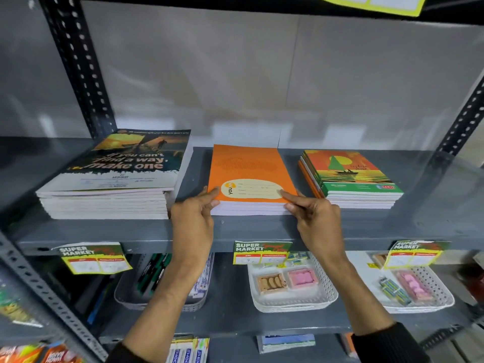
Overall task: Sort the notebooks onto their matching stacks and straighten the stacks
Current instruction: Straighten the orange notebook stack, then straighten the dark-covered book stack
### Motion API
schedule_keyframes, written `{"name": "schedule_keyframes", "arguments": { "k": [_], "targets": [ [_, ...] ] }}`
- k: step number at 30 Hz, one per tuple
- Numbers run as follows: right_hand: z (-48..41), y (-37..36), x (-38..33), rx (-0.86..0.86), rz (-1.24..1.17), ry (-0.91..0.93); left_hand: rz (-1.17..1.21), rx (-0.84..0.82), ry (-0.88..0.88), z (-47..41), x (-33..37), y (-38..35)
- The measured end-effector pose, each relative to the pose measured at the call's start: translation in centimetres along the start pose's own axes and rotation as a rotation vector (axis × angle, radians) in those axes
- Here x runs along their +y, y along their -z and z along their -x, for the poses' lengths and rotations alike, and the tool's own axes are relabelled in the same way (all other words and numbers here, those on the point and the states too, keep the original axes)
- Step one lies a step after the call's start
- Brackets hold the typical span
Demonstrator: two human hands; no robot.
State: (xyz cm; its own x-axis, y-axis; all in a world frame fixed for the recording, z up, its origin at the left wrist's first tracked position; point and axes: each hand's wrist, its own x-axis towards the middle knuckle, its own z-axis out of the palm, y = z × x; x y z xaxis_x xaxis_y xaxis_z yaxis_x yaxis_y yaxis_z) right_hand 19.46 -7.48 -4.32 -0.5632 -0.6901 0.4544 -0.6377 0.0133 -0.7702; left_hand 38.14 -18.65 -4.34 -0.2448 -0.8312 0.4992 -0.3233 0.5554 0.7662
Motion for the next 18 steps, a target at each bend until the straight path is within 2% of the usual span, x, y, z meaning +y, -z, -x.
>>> {"name": "schedule_keyframes", "arguments": {
  "k": [2,7,11,13,18],
  "targets": [
    [0.3,0.2,-0.5,-0.003,0.034,0.044,0.006,-0.028,-0.066,0.4,0.8,0.3],
    [0.3,-1.1,-4.2,0.128,0.059,0.299,-0.034,0.021,-0.316,-0.1,2.2,3.5],
    [-1.0,-4.7,-8.8,0.073,-0.046,0.297,-0.113,0.147,-0.299,-3.5,0.4,8.8],
    [-1.6,-6.4,-10.1,0.024,-0.083,0.291,-0.199,0.157,-0.308,-5.0,-1.4,10.9],
    [-2.3,-12.5,-13.4,-0.147,-0.078,0.175,-0.357,0.190,-0.190,-6.9,-7.1,15.9]
  ]
}}
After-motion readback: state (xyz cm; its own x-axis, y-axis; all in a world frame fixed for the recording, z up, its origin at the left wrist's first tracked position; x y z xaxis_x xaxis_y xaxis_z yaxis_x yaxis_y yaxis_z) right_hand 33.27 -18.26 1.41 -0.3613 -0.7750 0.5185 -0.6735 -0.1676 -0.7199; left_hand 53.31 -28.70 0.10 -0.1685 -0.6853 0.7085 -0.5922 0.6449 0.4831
